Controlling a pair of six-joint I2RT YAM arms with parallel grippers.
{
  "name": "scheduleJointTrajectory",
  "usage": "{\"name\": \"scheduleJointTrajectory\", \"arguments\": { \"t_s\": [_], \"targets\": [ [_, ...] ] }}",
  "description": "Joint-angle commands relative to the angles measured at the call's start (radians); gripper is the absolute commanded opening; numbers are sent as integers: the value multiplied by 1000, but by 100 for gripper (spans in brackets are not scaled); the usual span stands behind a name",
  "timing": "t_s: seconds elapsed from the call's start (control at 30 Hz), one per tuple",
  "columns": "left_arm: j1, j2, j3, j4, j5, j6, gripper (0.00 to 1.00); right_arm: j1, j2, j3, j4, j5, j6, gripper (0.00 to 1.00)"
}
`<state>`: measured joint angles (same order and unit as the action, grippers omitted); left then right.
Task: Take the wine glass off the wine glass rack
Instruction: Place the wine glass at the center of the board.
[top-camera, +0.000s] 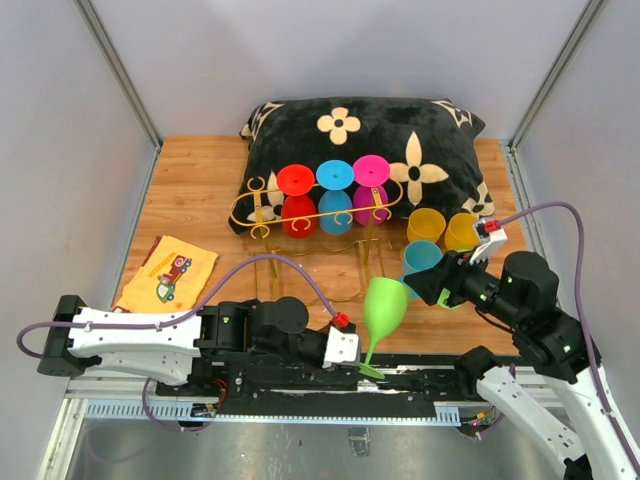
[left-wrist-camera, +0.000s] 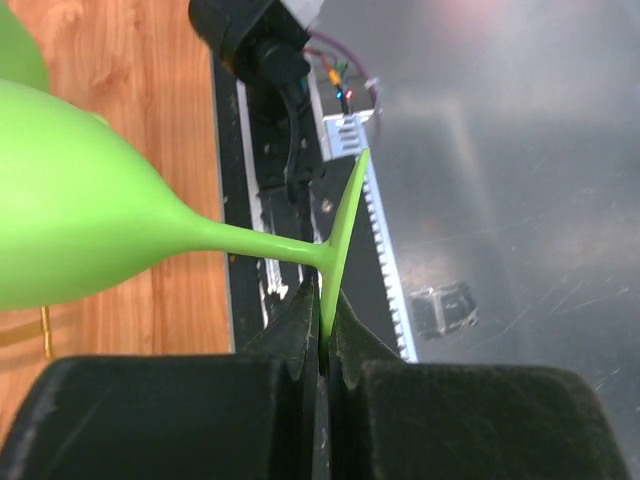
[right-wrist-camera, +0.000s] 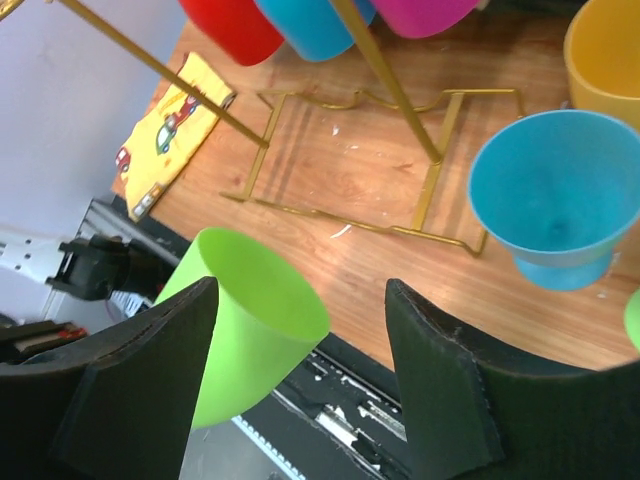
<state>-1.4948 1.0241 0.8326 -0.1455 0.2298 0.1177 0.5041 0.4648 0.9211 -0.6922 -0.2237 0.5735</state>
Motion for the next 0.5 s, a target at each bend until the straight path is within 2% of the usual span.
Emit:
{"name": "scheduleJointTrajectory", "arguments": {
  "t_s": [0.0, 0.23, 0.47],
  "targets": [
    [-2, -33, 0, -119, -71, 100, 0, 10, 31, 13, 46, -130, 20, 70],
    [-2, -84, -41, -146, -66, 111, 0, 6, 65, 6, 83, -216, 31, 73],
    [-2, -95, -54, -147, -53, 143, 0, -16, 164, -1, 129, -399, 52, 75]
  ]
}}
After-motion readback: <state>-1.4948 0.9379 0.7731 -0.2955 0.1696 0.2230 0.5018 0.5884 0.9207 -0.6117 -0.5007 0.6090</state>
